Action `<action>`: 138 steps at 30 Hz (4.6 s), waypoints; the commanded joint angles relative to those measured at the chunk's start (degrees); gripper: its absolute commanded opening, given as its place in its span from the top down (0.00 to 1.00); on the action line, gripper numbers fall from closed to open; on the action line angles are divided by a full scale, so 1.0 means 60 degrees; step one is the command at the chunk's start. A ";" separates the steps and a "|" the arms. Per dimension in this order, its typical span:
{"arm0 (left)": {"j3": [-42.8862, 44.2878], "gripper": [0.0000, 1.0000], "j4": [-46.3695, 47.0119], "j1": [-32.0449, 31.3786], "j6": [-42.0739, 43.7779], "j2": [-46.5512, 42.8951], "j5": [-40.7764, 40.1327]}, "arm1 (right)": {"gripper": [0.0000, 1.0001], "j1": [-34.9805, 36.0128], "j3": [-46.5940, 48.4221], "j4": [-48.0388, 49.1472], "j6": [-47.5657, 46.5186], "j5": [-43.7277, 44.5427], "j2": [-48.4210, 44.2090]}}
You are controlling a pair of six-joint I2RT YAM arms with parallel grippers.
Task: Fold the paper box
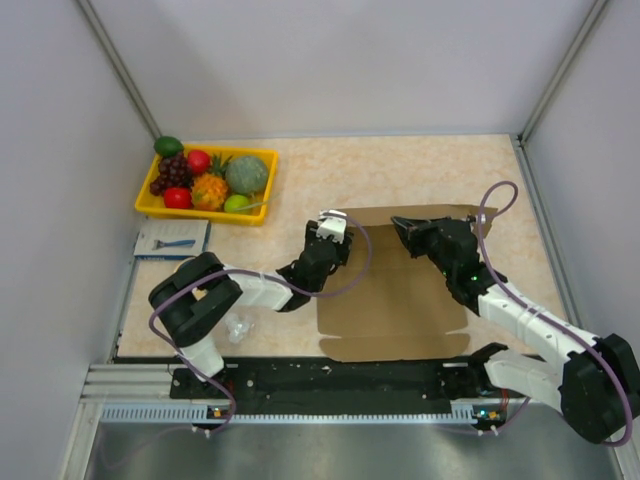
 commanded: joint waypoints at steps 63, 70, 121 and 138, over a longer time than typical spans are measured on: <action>-0.0057 1.00 0.1717 0.0714 -0.0120 0.0296 -0.0589 | 0.27 0.0002 0.0705 -0.1228 -0.3649 -0.0707 -0.0230; -0.1067 1.00 0.1585 0.1022 -0.0296 -0.0657 -0.0237 | 0.10 -0.0409 0.3021 -0.6218 -1.0161 -0.3194 -0.0963; -0.1304 1.00 -0.0025 0.1300 -0.2125 -0.2606 0.0321 | 1.00 -0.3222 0.3169 -0.0179 -0.5894 -0.8735 0.1423; -0.0718 1.00 -0.2589 0.2311 -0.3825 -0.3836 0.0218 | 0.20 -0.1613 0.2675 -0.5487 -1.3101 -0.3091 -0.1914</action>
